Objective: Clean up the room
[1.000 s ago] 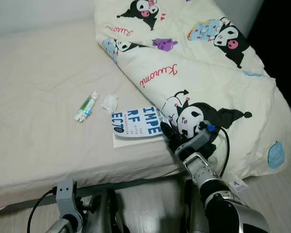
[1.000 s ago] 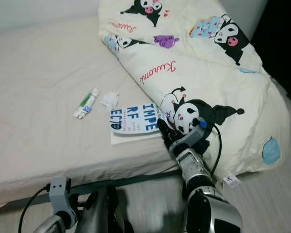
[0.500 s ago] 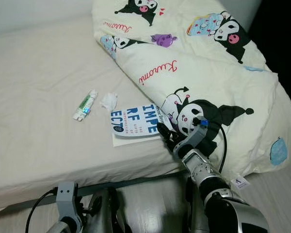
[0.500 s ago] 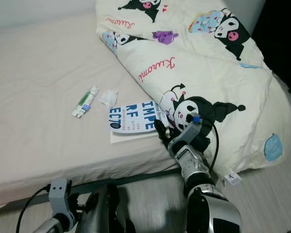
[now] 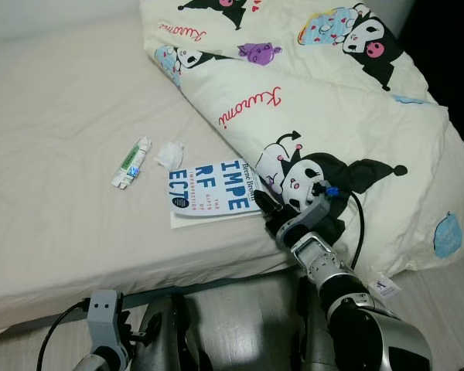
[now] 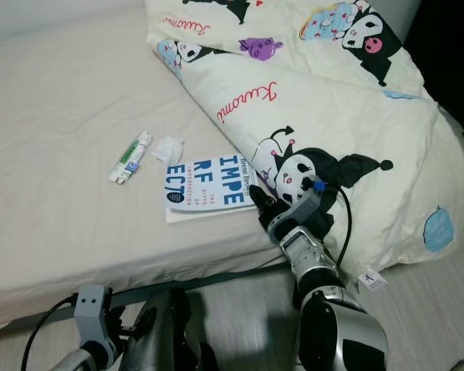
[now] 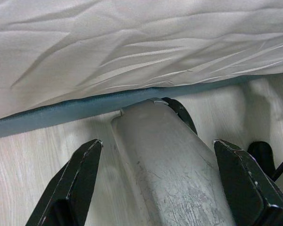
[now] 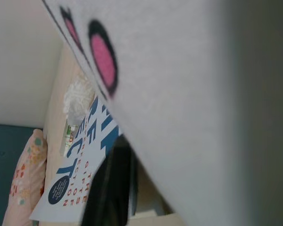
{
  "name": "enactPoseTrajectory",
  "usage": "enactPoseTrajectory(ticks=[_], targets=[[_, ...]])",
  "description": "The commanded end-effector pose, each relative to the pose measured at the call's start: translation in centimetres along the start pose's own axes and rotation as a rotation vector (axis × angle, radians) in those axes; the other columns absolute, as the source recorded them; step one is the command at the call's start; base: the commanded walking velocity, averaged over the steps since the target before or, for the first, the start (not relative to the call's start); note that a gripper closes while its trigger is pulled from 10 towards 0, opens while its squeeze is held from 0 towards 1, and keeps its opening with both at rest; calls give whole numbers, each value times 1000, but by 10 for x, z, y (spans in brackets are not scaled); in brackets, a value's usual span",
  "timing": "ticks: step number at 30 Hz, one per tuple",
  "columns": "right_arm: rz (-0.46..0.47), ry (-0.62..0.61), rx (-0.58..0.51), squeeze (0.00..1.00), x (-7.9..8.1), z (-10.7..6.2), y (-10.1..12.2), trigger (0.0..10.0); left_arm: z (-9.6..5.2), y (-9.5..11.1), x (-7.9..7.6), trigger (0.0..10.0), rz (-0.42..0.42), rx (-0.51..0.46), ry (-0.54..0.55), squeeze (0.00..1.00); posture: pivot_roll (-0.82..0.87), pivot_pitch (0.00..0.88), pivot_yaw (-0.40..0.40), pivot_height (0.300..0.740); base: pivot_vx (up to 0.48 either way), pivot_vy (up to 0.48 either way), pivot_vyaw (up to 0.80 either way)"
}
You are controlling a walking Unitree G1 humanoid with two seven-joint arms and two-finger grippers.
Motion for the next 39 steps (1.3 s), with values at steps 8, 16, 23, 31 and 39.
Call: enactPoseTrajectory(ticks=[8, 16, 23, 31, 39], targets=[[5, 12, 186, 0, 1, -7, -37, 0, -15, -36, 4, 10000, -36, 157, 34, 0, 138, 459, 134, 526, 0, 0, 0], [-10, 66, 252, 0, 6, -9, -48, 2353, -13, -36, 0, 10000, -40, 154, 31, 0, 128, 458, 122, 526, 0, 0, 0], [-4, -37, 229, 1000, -8, -14, -43, 10000, -15, -40, -4, 10000, -41, 161, 22, 0, 130, 464, 123, 526, 0, 0, 0], [40, 18, 198, 1000, 1, -8, -38, 10000, -18, -39, -1, 10000, -33, 162, 24, 0, 146, 472, 131, 526, 0, 0, 0], [82, 127, 188, 1000, 17, -1, -35, 10000, -20, -40, -2, 10000, -29, 166, 23, 0, 151, 474, 133, 526, 0, 0, 0]])
Point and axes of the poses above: a point about 5 cm out from each wrist's last joint towards the gripper, its own z axis pointing out of the wrist towards the gripper, its own y axis along the axis of the wrist's last joint, x = y × z, the point moved 1 cm from there along z, pointing out of the wrist towards the gripper, and after that the axes turned 12 degrees about -z, right-handed, at the moved point
